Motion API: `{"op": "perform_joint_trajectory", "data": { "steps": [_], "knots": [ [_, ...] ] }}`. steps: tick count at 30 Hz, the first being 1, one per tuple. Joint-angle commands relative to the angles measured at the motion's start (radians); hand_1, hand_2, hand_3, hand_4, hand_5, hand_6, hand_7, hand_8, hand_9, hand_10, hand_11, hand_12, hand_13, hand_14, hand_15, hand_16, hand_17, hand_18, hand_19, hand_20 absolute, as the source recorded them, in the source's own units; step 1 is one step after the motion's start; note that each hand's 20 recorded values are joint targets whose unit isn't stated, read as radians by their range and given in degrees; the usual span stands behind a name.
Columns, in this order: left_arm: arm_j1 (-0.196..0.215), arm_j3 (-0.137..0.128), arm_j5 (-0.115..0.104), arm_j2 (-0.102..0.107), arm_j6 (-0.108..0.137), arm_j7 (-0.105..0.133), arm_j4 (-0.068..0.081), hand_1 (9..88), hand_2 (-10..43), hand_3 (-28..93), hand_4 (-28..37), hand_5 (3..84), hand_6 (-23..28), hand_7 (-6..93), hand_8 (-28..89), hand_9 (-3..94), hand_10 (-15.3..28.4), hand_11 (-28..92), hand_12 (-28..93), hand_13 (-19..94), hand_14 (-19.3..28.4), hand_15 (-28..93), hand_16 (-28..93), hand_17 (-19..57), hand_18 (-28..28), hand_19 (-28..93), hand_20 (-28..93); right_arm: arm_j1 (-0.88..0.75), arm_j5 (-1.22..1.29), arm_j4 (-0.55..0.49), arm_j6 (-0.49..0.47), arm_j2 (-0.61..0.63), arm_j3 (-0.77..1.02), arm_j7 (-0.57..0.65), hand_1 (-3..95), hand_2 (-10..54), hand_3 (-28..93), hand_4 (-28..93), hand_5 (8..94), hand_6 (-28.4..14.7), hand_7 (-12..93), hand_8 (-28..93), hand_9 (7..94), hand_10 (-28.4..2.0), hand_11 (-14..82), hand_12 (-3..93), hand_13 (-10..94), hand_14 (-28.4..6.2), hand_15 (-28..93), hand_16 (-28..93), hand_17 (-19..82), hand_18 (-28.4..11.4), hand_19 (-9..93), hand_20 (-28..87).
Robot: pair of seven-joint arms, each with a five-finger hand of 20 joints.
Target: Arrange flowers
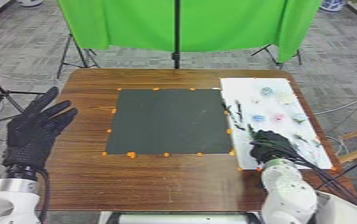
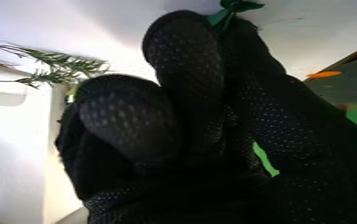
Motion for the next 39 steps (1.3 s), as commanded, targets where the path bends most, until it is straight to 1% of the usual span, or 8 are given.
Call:
{"op": "perform_joint_trajectory", "data": {
  "steps": [1,8,16,21,25,31,36,39],
  "knots": [
    [0.015,-0.017,0.002,0.001,0.007,-0.001,-0.01,20.7,7.3,78,-28.3,33.2,7.3,11.2,-8,30.6,18.8,26,11,23,25.5,45,-8,-9.6,19.6,47,7,0.027,-0.081,-0.028,0.112,0.05,-0.013,0.003,53.7,-6.5,76,-24,81.9,-6.0,31,24,92.2,-11.9,41.9,21.2,89,-8.2,65,20,59,-18.5,93,48],
    [0.023,-0.026,0.016,0.042,0.013,0.043,-0.046,20.7,7.3,78,-28.3,33.2,7.3,11.2,-8,30.6,18.8,26,11,23,25.5,45,-8,-9.6,19.6,47,7,0.099,-0.122,-0.049,0.18,0.065,-0.045,-0.001,53.1,-7.4,77,-22,83.0,-6.0,30,25,93.1,-11.7,42.5,21.2,90,-7.9,65,21,59,-18.7,93,50],
    [-0.005,-0.032,0.04,0.06,0.002,0.034,-0.061,20.7,7.3,78,-28.3,33.2,7.3,11.3,-8,30.5,18.7,26,11,23,25.5,45,-8,-9.6,19.7,47,7,0.291,-0.114,-0.068,0.2,0.022,-0.149,-0.064,52.7,-8.0,77,-21,83.5,-5.9,30,25,93.6,-11.5,42.8,21.2,90,-7.8,65,21,60,-18.9,93,51],
    [-0.03,-0.02,0.042,0.072,0.003,0.034,-0.062,20.7,7.3,78,-28.3,33.2,7.2,11.3,-8,30.6,18.7,26,11,23,25.5,45,-8,-9.4,19.9,48,7,0.471,-0.07,-0.032,0.193,-0.066,-0.272,-0.109,52.5,-8.3,77,-20,83.7,-6.0,30,26,93.7,-11.5,43.1,21.1,90,-7.8,65,21,60,-18.9,93,51],
    [-0.063,-0.013,0.051,0.075,-0.008,0.006,-0.059,20.7,7.3,78,-28.3,33.2,7.2,11.3,-8,30.6,18.7,26,11,23,25.5,45,-8,-9.4,20.0,48,7,0.571,0.027,0.037,0.152,-0.193,-0.326,-0.176,52.3,-8.3,77,-20,83.9,-6.0,30,26,93.7,-11.5,43.2,21.0,90,-7.7,65,21,60,-18.9,93,52],
    [-0.13,0.003,0.053,0.098,-0.022,-0.009,-0.05,20.7,7.3,78,-28.3,33.2,7.2,11.3,-8,30.6,18.7,26,11,23,25.6,45,-8,-9.2,20.3,49,8,0.669,0.18,0.167,0.095,-0.38,-0.38,-0.247,52.5,-8.3,77,-20,83.9,-5.8,30,26,93.7,-11.4,43.4,21.0,90,-7.7,65,21,60,-18.8,93,52],
    [-0.155,0.004,0.046,0.124,-0.02,0.009,-0.047,20.8,7.3,78,-28.3,33.2,7.2,11.2,-8,30.6,18.7,26,11,23,25.6,46,-8,-9.0,20.5,50,8,0.74,0.275,0.283,0.049,-0.513,-0.443,-0.263,52.4,-8.2,77,-20,83.9,-5.8,30,26,93.7,-11.3,43.4,20.9,91,-7.6,65,21,60,-18.7,93,52],
    [-0.21,0.04,0.041,0.148,-0.024,0.017,-0.033,20.8,7.3,78,-28.3,33.2,7.2,11.2,-8,30.6,18.8,25,11,23,25.6,46,-8,-8.9,20.5,50,8,0.79,0.35,0.339,0.052,-0.559,-0.487,-0.239,52.3,-8.1,77,-20,83.8,-5.7,30,26,93.7,-11.2,43.5,20.9,91,-7.6,65,21,60,-18.7,93,52]
  ]
}}
